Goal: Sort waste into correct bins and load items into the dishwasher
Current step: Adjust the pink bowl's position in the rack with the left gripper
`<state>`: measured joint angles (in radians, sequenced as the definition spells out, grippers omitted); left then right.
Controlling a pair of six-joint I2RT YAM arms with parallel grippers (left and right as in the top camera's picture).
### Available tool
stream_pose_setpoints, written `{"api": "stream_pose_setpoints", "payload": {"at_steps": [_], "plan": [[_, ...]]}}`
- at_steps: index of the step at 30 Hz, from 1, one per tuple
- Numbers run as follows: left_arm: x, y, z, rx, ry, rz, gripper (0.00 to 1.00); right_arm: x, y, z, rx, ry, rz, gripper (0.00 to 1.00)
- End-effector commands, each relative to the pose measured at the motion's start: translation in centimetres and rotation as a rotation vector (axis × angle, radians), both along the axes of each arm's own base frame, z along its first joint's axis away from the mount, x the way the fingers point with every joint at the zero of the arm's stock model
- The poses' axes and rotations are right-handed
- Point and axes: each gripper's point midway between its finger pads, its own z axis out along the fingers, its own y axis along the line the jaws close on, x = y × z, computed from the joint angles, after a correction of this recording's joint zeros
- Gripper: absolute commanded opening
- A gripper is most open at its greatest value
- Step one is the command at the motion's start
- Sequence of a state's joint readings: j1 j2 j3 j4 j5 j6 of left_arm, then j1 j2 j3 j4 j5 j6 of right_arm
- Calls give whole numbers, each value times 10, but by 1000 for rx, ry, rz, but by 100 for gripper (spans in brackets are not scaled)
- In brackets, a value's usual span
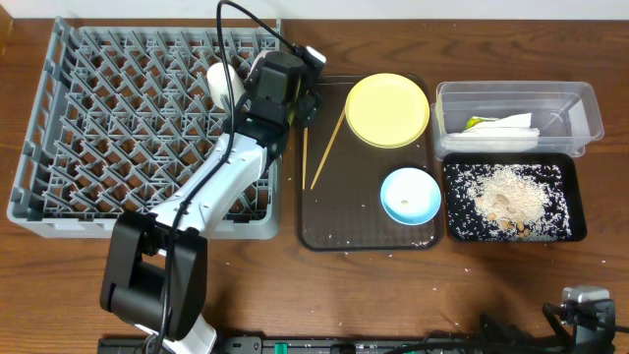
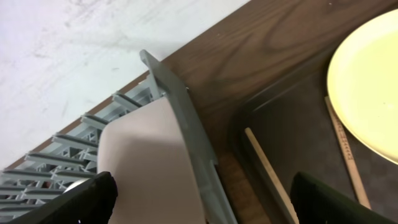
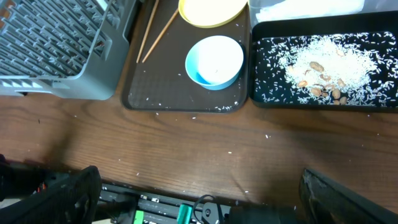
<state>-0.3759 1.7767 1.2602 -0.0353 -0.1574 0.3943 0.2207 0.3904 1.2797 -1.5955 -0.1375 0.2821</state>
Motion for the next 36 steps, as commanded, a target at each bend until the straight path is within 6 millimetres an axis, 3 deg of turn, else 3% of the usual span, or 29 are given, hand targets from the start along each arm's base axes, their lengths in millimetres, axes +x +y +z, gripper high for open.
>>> {"api": "stream_pose_setpoints", "payload": {"at_steps": [1, 5, 13, 22, 29, 36], "plan": [[8, 17, -12, 24, 19, 43, 90, 1, -2, 0, 3, 1, -24, 99], [11, 26, -11, 21, 12, 61, 81, 1, -2, 0, 3, 1, -24, 99], [11, 29, -12, 16, 20, 62, 52, 1, -2, 0, 3, 1, -24, 99], [12, 29, -10, 14, 15, 62, 31, 1, -2, 0, 3, 1, -23, 99], [14, 28, 2, 3, -10, 64, 24, 1, -2, 0, 3, 1, -24, 99], [13, 28, 40, -26, -90, 65, 22, 1, -2, 0, 3, 1, -23, 99]]}}
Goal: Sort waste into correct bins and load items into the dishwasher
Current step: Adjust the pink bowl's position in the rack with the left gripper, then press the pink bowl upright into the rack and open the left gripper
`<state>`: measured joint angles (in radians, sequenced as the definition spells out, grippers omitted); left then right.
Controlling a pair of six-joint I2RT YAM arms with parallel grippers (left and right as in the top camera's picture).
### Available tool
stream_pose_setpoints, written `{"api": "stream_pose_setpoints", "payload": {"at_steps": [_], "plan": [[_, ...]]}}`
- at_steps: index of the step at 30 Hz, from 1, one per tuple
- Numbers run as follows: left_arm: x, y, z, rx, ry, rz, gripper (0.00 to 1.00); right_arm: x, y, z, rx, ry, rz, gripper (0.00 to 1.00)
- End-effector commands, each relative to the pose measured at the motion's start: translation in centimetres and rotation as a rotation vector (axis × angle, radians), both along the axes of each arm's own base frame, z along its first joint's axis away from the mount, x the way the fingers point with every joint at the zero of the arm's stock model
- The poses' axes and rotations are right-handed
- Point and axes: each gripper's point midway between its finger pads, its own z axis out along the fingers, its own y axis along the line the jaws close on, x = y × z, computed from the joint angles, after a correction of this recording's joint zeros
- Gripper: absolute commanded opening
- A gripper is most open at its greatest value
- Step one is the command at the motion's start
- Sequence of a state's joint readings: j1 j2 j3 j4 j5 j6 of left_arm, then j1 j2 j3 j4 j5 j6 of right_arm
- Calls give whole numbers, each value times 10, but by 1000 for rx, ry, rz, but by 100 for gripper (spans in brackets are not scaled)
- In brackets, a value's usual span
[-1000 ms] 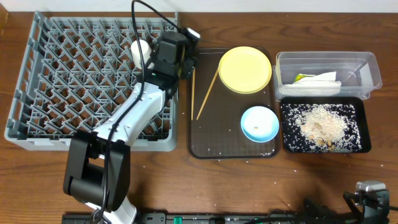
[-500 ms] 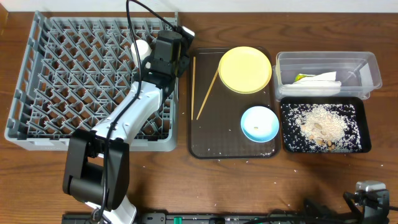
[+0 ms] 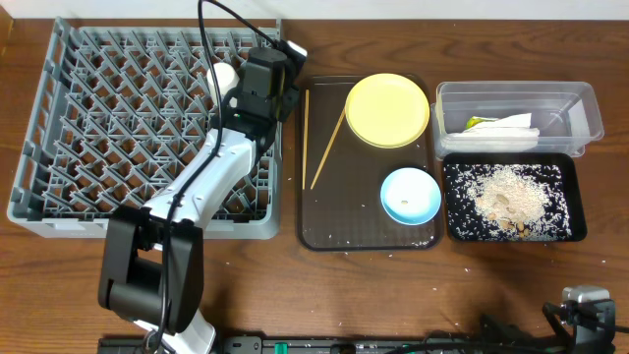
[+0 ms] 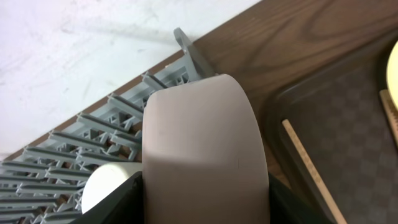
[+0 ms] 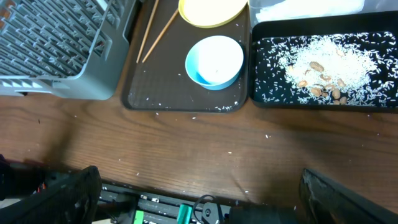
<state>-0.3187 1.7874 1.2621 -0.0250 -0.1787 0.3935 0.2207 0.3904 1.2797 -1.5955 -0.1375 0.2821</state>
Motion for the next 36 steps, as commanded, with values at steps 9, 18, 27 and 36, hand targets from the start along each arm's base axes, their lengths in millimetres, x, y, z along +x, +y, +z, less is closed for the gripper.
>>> {"api": "stream_pose_setpoints", "payload": {"at_steps": [9, 18, 27, 36], "plan": [[-4, 8, 85, -48, -179, 20, 22, 1, -2, 0, 3, 1, -23, 99], [-1, 25, 88, -3, -202, 105, 19, 1, -2, 0, 3, 1, -23, 99], [-4, 69, 85, 109, -197, 290, 19, 1, -2, 0, 3, 1, -24, 99], [-11, 108, 66, 7, -80, 292, 19, 1, -2, 0, 3, 1, -24, 99]]}}
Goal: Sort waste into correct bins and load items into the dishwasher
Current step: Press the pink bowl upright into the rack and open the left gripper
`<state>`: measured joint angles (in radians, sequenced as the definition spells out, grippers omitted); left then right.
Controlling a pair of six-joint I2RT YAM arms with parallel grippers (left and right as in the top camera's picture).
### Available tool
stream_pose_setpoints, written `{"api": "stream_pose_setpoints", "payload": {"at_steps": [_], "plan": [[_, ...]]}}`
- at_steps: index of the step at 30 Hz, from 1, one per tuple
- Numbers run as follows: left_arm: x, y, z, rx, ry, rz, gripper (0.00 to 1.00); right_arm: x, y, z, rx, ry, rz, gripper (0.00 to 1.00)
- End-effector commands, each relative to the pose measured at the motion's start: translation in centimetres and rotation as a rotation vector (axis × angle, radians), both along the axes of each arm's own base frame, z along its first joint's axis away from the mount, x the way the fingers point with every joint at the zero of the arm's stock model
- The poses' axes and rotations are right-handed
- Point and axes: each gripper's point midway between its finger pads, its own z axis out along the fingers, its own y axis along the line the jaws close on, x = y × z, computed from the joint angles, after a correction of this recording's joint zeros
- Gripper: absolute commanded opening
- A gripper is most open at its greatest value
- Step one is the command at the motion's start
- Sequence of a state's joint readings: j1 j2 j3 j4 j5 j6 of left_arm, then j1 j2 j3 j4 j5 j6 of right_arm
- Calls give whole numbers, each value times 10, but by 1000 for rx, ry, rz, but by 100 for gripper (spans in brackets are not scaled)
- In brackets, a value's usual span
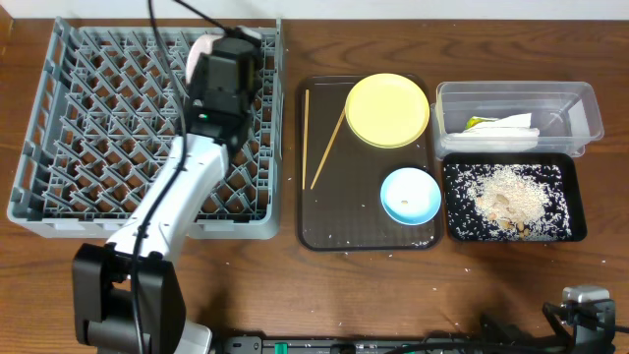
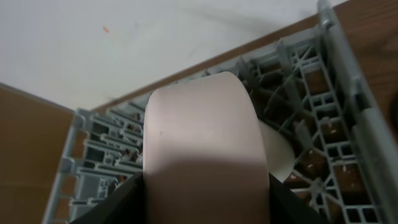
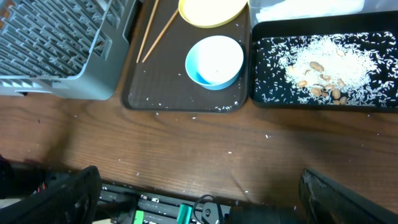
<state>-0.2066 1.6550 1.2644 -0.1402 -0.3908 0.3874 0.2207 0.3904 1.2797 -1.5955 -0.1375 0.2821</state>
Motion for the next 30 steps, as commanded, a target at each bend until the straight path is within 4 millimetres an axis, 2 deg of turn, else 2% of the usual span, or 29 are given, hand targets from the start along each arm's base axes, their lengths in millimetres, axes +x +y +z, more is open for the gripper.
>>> {"api": "stream_pose_setpoints", "payload": {"at_steps": [1, 5, 10, 18, 24, 27, 30], "plan": [[5, 17, 17, -129, -41, -7, 19, 1, -2, 0, 3, 1, -23, 99], [7, 32, 13, -195, -29, -35, 19, 1, -2, 0, 3, 1, -23, 99], [9, 34, 9, -244, -20, -73, 19, 1, -2, 0, 3, 1, -23, 99], [24, 34, 4, -221, -48, -92, 19, 1, -2, 0, 3, 1, -23, 99], [31, 34, -16, -218, -20, -89, 19, 1, -2, 0, 3, 1, -23, 99], [33, 39, -24, -185, -6, -74, 19, 1, -2, 0, 3, 1, -24, 99], [34, 46, -22, -142, -11, -53, 19, 1, -2, 0, 3, 1, -23, 99]]}}
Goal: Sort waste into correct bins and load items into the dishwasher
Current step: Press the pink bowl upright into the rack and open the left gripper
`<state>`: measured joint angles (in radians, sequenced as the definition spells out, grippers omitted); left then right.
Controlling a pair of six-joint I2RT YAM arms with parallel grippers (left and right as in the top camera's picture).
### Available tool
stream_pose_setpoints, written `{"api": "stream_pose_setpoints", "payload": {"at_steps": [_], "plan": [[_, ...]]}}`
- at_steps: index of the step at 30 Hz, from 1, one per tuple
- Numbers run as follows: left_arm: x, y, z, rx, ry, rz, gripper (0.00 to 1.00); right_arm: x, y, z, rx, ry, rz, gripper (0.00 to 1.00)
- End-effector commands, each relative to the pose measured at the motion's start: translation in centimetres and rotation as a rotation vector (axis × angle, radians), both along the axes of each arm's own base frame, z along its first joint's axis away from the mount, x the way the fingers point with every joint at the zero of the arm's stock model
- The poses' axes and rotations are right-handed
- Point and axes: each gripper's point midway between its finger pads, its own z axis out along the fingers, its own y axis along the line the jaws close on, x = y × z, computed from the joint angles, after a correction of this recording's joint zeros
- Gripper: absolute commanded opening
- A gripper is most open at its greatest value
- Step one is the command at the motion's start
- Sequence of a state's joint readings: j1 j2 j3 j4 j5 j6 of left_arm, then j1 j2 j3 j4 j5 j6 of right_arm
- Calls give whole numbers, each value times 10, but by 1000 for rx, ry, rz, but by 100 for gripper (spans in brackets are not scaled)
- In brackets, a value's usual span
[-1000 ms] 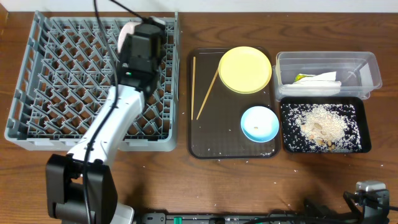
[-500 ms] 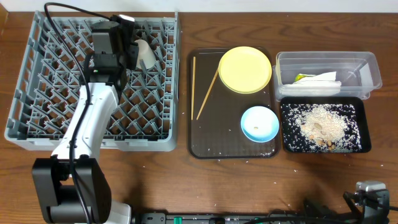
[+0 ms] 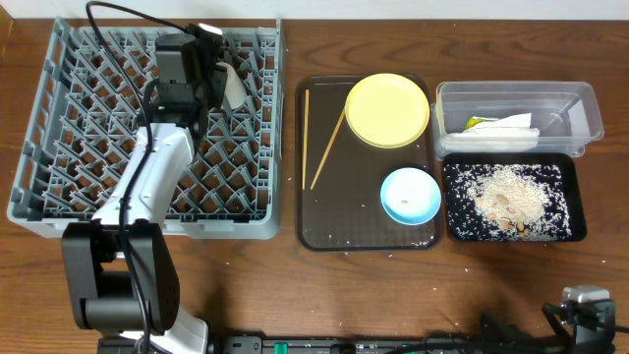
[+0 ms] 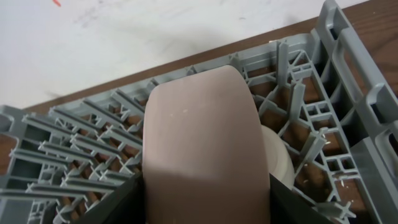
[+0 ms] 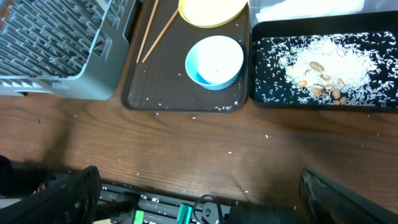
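Observation:
My left gripper (image 3: pixel 201 57) hangs over the back of the grey dish rack (image 3: pixel 59 147), right of its middle. It is shut on a beige cup (image 4: pixel 199 143), which fills the left wrist view; the black fingers (image 4: pixel 118 202) press its sides. A cream cup (image 3: pixel 228 87) lies in the rack just right of the held one. On the brown tray (image 3: pixel 344 221) are a yellow plate (image 3: pixel 387 109), a blue bowl (image 3: pixel 410 195) and two chopsticks (image 3: pixel 327 147). My right gripper (image 5: pixel 199 183) stands open off the table's front edge, holding nothing.
A clear bin (image 3: pixel 516 103) with paper and green scraps stands at the back right. In front of it a black bin (image 3: pixel 509 197) holds rice and nuts. Loose rice grains dot the tray and the table front. The rack's right wall (image 4: pixel 348 81) rises beside the cup.
My left gripper, still shut on the beige cup, has moved left along the rack's back and sits a little lower among the tines. The right arm has not moved.
At first my left gripper was open around the beige cup at the rack's right wall. Then it was shut on the cup there. After that it held the cup over the rack's back right part, and now further left. The tray's items stayed put.

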<state>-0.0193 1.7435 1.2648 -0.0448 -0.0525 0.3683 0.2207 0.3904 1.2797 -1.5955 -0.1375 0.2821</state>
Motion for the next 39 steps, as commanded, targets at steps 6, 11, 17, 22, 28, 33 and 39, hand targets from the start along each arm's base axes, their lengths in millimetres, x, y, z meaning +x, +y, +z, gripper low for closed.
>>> {"api": "stream_pose_setpoints", "payload": {"at_steps": [6, 11, 17, 22, 28, 33, 39], "plan": [[7, 17, 17, 116, -42, 45, 19, 1, -2, 0, 3, 1, -24, 99], [8, 17, 18, 125, -44, 40, 19, 1, -2, 0, 3, 1, -23, 99], [7, 17, 10, 123, -22, 35, 19, 1, -2, 0, 3, 1, -23, 99], [7, 17, -5, 124, 15, 33, 19, 1, -2, 0, 3, 1, -23, 99], [7, 17, -8, 124, 23, 32, 19, 1, -2, 0, 3, 1, -23, 99], [7, 17, -8, 124, 22, 33, 60, 1, -2, 0, 3, 1, -23, 99], [5, 17, 9, 113, -14, 42, 79, 1, -2, 0, 3, 1, -24, 99]]}}
